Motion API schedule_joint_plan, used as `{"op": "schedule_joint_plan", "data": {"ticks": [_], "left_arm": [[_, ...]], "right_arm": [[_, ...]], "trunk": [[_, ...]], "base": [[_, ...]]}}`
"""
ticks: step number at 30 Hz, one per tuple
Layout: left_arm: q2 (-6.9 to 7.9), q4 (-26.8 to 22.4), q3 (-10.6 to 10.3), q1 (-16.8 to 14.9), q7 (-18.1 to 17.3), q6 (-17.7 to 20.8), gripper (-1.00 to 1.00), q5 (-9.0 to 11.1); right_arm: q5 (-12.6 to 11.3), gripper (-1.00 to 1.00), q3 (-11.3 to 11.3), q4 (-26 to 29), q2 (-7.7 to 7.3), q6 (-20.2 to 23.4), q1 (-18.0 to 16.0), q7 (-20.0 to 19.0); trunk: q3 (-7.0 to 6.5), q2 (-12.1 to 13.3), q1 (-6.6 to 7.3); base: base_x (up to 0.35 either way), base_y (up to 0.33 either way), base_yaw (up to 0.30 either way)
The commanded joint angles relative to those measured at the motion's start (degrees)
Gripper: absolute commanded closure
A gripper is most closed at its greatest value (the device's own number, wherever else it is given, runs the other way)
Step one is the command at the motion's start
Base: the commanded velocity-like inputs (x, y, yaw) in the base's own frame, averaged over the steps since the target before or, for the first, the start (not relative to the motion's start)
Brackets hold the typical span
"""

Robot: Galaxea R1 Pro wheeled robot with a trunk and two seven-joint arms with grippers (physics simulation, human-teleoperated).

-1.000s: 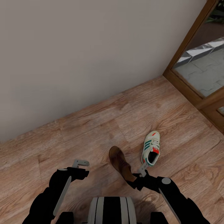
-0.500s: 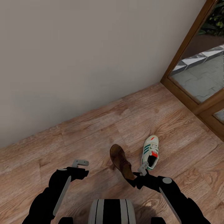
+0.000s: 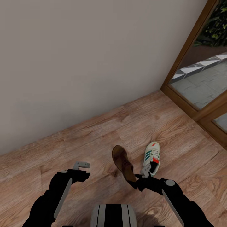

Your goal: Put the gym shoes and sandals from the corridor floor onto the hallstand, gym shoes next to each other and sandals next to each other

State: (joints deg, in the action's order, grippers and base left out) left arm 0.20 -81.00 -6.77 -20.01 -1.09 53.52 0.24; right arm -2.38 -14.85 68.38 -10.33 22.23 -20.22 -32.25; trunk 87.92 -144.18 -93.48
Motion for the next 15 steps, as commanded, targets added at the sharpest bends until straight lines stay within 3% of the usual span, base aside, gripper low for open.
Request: {"op": "schedule_joint_plan", "data": {"ticks": [1, 5, 15], "left_arm": [[-0.01, -0.03, 0.00, 0.01, 0.01, 0.00, -1.00, -0.02], [-0.02, -0.07, 0.00, -0.01, 0.03, 0.00, -1.00, -0.05], [-0.03, -0.09, -0.10, 0.04, 0.03, 0.00, -1.00, -0.16]], "right_arm": [[-1.06, 1.00, -0.03, -0.07, 0.02, 0.09, 0.00, 0.00], [-2.68, 1.00, -0.14, -0.15, 0.04, 0.09, 0.00, -0.01], [-3.39, 1.00, -0.10, -0.24, 0.01, 0.09, 0.00, -0.18]], "trunk": [[-0.23, 0.02, 0.02], [-1.12, 0.07, 0.13], [-3.33, 0.20, 0.38]], "base": [[0.000, 0.000, 0.000], [0.000, 0.000, 0.000], [0.000, 0.000, 0.000]]}}
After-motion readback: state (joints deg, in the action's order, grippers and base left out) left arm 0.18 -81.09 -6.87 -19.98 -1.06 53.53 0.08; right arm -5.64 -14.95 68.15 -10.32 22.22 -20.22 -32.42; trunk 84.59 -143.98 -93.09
